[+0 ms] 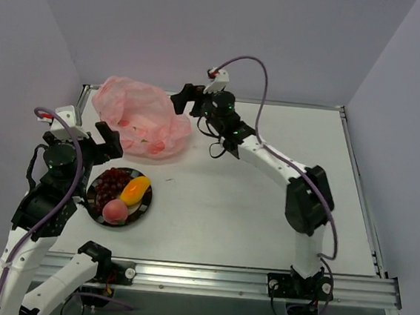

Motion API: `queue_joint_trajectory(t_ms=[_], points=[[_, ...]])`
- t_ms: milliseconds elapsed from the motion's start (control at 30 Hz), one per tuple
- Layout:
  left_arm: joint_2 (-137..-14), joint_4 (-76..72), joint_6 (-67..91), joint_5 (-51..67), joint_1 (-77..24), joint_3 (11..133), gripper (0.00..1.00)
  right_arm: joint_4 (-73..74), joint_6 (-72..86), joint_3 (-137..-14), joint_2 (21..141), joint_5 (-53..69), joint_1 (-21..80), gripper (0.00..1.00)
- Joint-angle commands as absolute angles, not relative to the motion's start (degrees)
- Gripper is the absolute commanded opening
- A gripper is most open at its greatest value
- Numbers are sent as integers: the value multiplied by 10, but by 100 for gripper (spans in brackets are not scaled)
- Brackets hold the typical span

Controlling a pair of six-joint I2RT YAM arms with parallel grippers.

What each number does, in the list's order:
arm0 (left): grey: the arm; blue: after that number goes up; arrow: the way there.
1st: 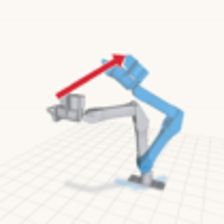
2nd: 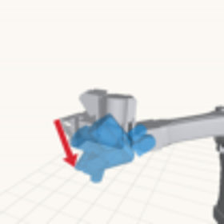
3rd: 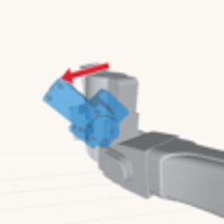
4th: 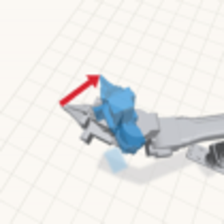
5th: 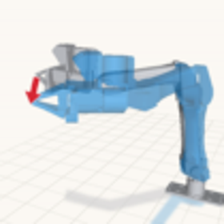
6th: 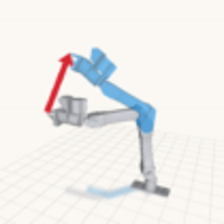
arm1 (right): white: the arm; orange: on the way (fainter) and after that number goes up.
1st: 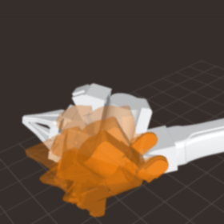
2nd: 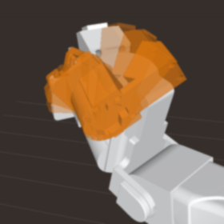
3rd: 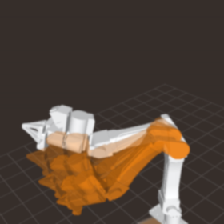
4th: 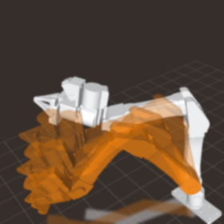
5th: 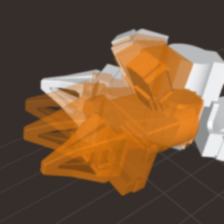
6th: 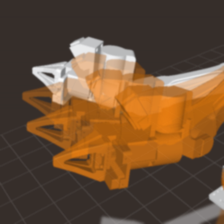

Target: Take the fake fruits out of the plastic bag

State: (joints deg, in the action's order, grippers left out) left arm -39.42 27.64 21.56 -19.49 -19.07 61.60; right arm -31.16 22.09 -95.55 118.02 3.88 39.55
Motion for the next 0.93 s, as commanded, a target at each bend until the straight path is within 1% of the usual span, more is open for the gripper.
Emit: queue_joint_trajectory(t_ms=[0,33,100,133,167,200,233,267,333,433,500,600,900], points=[[-396,234,195,-185,-192,647,94,-355,185,-837,1000,38,392,100],[-392,233,193,-182,-192,646,94,-360,185,-801,937,20,393,100],[-380,231,196,-177,-192,640,94,-359,185,-731,870,3,392,100],[-373,230,196,-167,-192,635,94,-341,183,-675,837,-16,392,100],[-359,230,198,-161,-192,630,94,-324,182,-652,769,-40,391,100],[-351,230,198,-156,-192,619,94,-300,178,-634,735,-60,389,100],[-341,231,198,-152,-192,612,94,-251,176,-608,674,-83,388,100],[-322,235,200,-156,-192,604,94,-225,173,-596,646,-129,388,100],[-297,232,204,-159,-192,572,94,-176,171,-569,570,-165,386,100],[-251,233,204,-157,-192,538,94,-145,172,-506,500,-218,383,100],[-231,241,204,-152,-192,521,94,-137,188,-465,479,-238,382,100],[-225,252,195,-133,-192,519,94,-136,210,-427,457,-233,382,100],[-236,271,202,-120,-192,502,94,-137,236,-428,475,-234,382,100]])
